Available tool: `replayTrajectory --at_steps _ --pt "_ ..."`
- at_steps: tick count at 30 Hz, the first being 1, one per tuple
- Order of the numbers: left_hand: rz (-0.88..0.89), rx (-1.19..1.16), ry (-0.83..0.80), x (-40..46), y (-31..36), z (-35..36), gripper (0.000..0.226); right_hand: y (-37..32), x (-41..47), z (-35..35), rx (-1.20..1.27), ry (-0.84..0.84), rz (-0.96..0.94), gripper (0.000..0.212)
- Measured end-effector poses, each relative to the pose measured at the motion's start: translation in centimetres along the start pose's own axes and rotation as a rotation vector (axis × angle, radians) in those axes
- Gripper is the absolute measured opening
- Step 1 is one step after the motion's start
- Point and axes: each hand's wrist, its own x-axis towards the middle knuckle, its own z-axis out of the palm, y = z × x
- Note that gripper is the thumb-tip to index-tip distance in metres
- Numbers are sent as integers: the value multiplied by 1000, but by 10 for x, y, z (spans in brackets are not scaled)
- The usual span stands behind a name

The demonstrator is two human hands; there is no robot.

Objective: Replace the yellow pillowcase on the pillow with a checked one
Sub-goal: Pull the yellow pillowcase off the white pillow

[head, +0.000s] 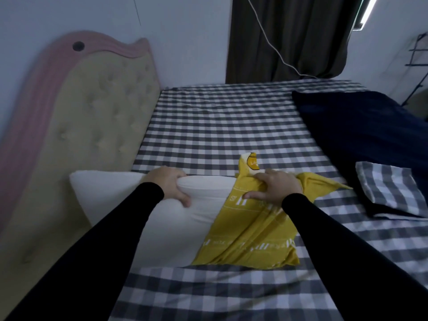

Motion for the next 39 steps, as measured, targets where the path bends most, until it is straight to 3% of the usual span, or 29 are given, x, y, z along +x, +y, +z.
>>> replayTrajectory --at_steps 3,6,9,12,16,19,21,24,31,39 --pt "45 124 -39 2 0 12 82 0 -5 12 54 -5 -50 101" --pt "78 267 -17 8 7 16 93 2 -4 24 40 172 -71 95" --pt "100 153 -35 10 27 22 82 10 1 29 102 245 141 86" --pt "113 9 -24 14 45 31 81 25 2 34 227 175 358 77" --pt "168 150 -40 28 59 41 110 32 -4 31 291 164 373 80" --pt "174 230 -17 38 63 48 112 33 -7 34 325 138 472 82" --pt "184 228 -3 42 69 52 114 35 -10 37 497 117 563 86" --pt "182 191 -17 43 81 56 104 40 -7 37 741 114 600 79" --pt "157 -53 42 36 73 58 87 47 -6 28 793 100 593 75" --pt "77 -65 43 41 61 32 68 43 -1 2 768 226 532 75"
